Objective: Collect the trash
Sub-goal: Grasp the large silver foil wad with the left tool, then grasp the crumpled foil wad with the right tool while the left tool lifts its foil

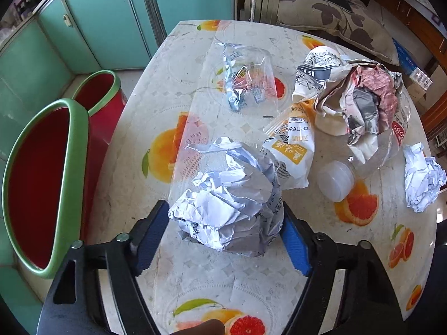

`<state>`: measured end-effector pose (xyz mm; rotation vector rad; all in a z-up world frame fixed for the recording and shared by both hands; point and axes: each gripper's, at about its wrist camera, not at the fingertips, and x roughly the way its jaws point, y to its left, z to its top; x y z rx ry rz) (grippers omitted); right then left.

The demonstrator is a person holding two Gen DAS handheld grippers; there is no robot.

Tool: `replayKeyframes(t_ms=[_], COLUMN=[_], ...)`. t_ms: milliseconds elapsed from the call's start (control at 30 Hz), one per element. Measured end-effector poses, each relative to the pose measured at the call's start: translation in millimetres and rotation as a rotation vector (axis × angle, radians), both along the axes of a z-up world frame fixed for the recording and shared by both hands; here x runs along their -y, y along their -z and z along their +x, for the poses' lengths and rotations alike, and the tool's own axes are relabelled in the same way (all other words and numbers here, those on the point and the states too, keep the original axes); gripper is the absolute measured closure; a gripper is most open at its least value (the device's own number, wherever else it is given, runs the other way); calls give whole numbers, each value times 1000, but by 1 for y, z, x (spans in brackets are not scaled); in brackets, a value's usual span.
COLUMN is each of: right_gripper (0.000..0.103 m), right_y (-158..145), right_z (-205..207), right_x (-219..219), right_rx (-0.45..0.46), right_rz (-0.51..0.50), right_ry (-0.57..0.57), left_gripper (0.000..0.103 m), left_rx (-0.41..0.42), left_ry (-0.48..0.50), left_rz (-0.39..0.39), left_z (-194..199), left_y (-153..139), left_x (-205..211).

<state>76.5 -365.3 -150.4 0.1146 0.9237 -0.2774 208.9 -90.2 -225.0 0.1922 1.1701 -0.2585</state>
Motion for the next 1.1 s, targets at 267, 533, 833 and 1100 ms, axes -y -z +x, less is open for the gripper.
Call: replayKeyframes(t_ms=[267,533,833,1100], right_gripper=[19,19,6,6], right_y=[17,32,56,87], right_z=[10,30,59,87], right_x=[-6,-19,-37,-37], right_rx=[-27,-47,-90,-141], right_rz=[15,30,22,-25], right_ry=[-7,-49,-103,-89], left_gripper=[52,55,55,54], left_rx=[6,42,117,141], left_ry=[34,25,11,-24], left_rz=[-2,-13,-45,-84], left_z=[1,-6,-24,-39], left_y=[-3,-19,-49,-70], left_x=[4,-6,-22,-39])
